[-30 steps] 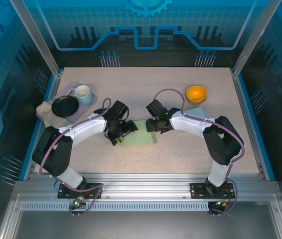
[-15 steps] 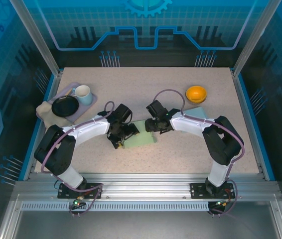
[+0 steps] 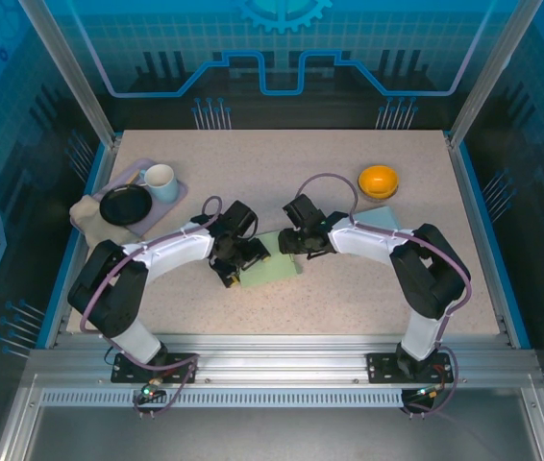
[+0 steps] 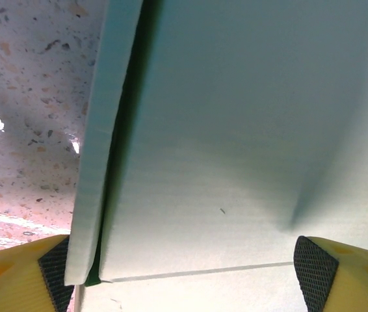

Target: Fold the paper box

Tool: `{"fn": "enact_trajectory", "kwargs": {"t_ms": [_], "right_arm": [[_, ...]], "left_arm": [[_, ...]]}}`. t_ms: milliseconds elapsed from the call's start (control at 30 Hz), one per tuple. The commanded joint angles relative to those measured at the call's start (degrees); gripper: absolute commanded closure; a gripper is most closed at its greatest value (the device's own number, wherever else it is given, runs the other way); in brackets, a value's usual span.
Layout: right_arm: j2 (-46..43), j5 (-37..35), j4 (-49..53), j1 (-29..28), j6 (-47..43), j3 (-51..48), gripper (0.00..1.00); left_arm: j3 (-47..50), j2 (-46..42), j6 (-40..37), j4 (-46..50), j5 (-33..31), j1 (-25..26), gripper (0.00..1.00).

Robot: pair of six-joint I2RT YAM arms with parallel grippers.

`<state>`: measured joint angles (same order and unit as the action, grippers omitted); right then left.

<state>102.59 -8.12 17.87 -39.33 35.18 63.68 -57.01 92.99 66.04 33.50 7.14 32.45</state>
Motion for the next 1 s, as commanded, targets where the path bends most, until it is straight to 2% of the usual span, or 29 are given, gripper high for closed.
{"fn": "enact_trajectory", "kwargs": {"t_ms": [0, 367, 667, 800, 967], "right_arm": [[1.11, 0.65, 2.87, 0.02, 0.46, -2.23, 0.49], [-3.25, 0.39, 5.03, 0.06, -0.90, -1.69, 0.48], [-11.41, -0.27, 9.87, -1.07, -0.84, -3.32, 0.48], [-13.09, 2.42, 10.51, -1.96, 0.81, -4.62, 0.47], [-12.93, 7.44, 4.41, -2.06, 4.08, -8.68, 0.47]], "left_arm": [[-2.23, 1.35, -1.07, 0.92, -1.50, 0.49, 0.12], [-1.09, 3.73, -4.34, 2.05, -3.16, 0.38, 0.14], [-1.00, 4.19, -5.02, 1.57, -3.90, 0.30, 0.16], [-1.26, 4.73, -5.46, 1.75, -3.72, 0.25, 0.16], [-1.17, 4.57, -5.81, 2.16, -4.02, 0.25, 0.16]]}}
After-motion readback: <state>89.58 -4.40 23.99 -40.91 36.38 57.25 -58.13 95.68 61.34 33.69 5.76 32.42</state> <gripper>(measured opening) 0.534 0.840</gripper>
